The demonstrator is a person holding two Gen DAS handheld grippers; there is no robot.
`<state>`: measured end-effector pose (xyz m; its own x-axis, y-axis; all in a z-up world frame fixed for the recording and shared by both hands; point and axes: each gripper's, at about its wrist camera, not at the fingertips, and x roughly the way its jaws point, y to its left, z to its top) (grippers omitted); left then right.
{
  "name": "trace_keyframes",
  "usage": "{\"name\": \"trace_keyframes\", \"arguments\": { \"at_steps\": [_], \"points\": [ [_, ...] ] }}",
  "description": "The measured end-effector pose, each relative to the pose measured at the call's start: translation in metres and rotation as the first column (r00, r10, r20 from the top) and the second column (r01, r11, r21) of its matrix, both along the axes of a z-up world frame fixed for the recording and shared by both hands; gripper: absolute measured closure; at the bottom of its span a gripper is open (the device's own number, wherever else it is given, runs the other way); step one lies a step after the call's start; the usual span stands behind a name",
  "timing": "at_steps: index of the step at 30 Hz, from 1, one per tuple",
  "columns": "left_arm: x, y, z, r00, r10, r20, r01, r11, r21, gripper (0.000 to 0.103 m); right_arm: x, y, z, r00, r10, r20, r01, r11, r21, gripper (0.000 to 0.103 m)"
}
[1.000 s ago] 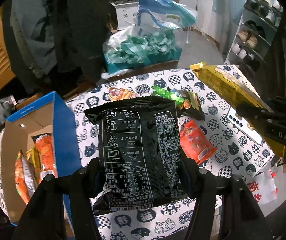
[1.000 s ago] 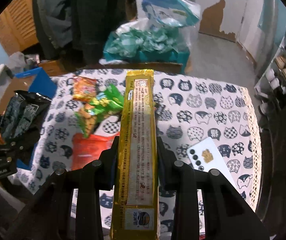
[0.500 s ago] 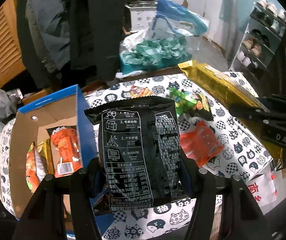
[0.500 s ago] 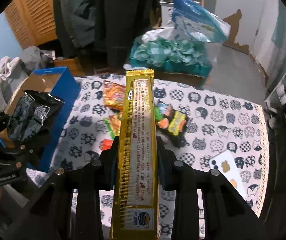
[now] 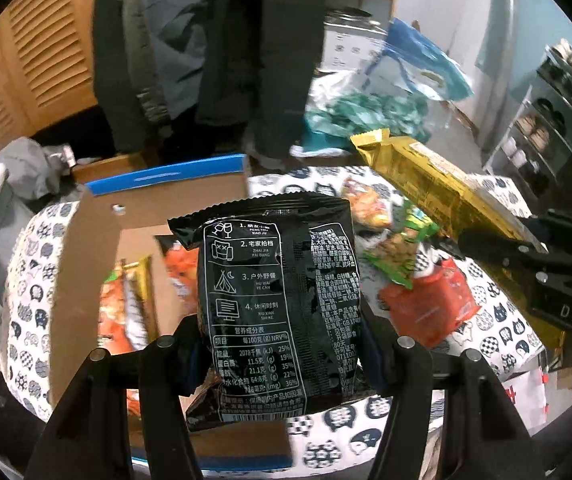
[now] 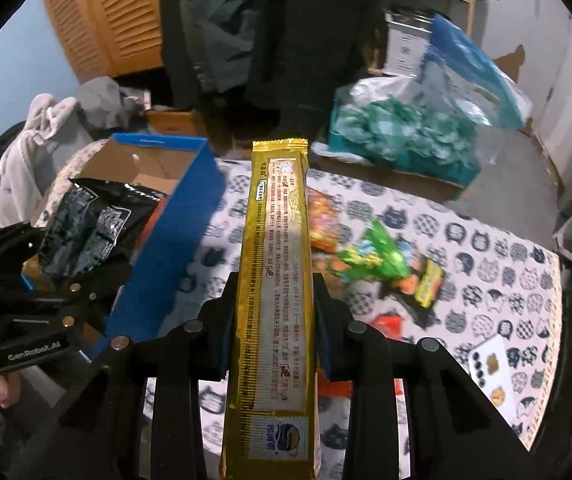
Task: Organize snacks
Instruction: 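Carry the black bag and gold bar over the box and lower them in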
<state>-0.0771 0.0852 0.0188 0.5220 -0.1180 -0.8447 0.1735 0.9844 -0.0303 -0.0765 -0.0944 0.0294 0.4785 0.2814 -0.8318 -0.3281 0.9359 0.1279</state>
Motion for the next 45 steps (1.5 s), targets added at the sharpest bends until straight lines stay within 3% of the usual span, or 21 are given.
{"name": "trace_keyframes", "arguments": {
  "at_steps": [10, 22, 31, 37, 45],
  "points": [
    [0.014, 0.068, -0.007, 0.993, 0.119, -0.009, -0.12, 0.993, -0.022, 0.041, 0.019, 0.063, 0.0, 0.997, 0.074, -0.021, -0.074, 0.997, 0.012, 0.072],
    [0.03, 0.122, -0.051, 0.972, 0.202, -0.116, -0.209, 0.977, -0.046, 0.041, 0.047, 0.13, -0.016, 0.99, 0.122, -0.074, -0.121, 0.992, 0.027, 0.072],
    [0.038, 0.135, -0.083, 0.954, 0.236, -0.186, -0.245, 0.969, -0.025, 0.041, 0.057, 0.163, -0.038, 0.981, 0.146, -0.131, -0.143, 0.989, 0.03, 0.072],
    [0.04, 0.138, -0.087, 0.946, 0.26, -0.193, -0.26, 0.965, 0.024, 0.035, 0.062, 0.178, -0.05, 0.975, 0.15, -0.163, -0.146, 0.989, 0.039, 0.072],
    [0.035, 0.153, -0.084, 0.934, 0.289, -0.21, -0.291, 0.956, 0.019, 0.027, 0.065, 0.199, -0.063, 0.966, 0.17, -0.196, -0.163, 0.985, 0.055, 0.072]
  ]
}}
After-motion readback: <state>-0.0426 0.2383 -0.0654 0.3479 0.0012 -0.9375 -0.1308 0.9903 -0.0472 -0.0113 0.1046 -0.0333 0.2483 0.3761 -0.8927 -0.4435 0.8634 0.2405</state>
